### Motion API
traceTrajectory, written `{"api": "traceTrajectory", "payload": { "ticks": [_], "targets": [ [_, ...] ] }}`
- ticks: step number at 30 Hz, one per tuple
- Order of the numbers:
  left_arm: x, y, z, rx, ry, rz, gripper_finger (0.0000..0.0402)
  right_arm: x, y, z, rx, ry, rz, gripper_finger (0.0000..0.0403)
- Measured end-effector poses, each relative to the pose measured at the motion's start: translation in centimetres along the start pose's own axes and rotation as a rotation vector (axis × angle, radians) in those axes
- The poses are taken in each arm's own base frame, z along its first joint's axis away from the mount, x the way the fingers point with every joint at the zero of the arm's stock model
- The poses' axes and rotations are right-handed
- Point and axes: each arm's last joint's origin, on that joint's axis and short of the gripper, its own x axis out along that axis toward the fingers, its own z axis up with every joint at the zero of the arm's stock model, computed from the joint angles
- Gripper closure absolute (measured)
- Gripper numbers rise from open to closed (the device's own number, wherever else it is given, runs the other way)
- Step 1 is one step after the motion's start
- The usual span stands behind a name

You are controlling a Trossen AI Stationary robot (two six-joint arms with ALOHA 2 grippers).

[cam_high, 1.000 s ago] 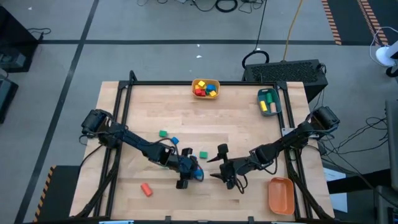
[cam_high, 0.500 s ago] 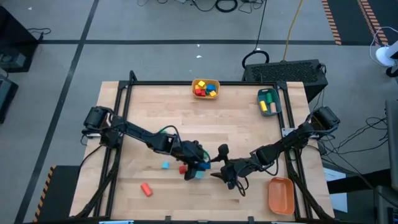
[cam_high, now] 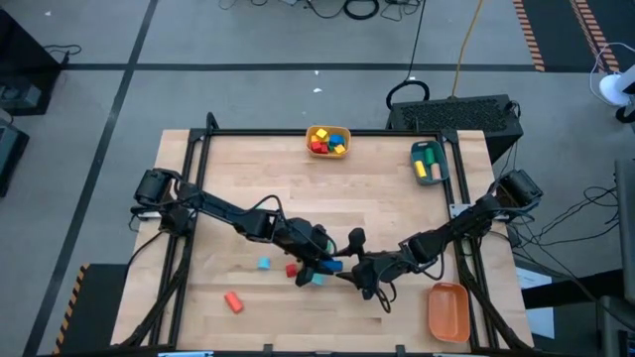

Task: Sort blocks by size
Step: Put the blue cylindrical block into the blue bin

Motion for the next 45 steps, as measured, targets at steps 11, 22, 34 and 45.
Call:
{"api": "traceTrajectory", "payload": {
  "ticks": [11, 22, 34, 45],
  "targets": [
    [0.00, -0.02, 0.03, -0.002, -0.002, -0.004, 0.0263, 0.10, -0.19, -0.04, 0.002, -0.002, 0.004, 0.0251],
    [0.00, 0.02, -0.05, 0.000, 0.004, 0.004, 0.0211, 0.11, -0.21, 0.01, 0.041, -0.007, 0.001, 0.0290],
    [0.00, 0.18, 0.00, 0.001, -0.016, 0.061, 0.0193, 0.12, -0.26, 0.06, 0.098, -0.012, -0.004, 0.0290],
    [0.15, -0.36, -0.26, 0.007, -0.013, 0.072, 0.0192, 0.10, -0.23, 0.10, 0.097, -0.015, -0.004, 0.0290]
  ]
}}
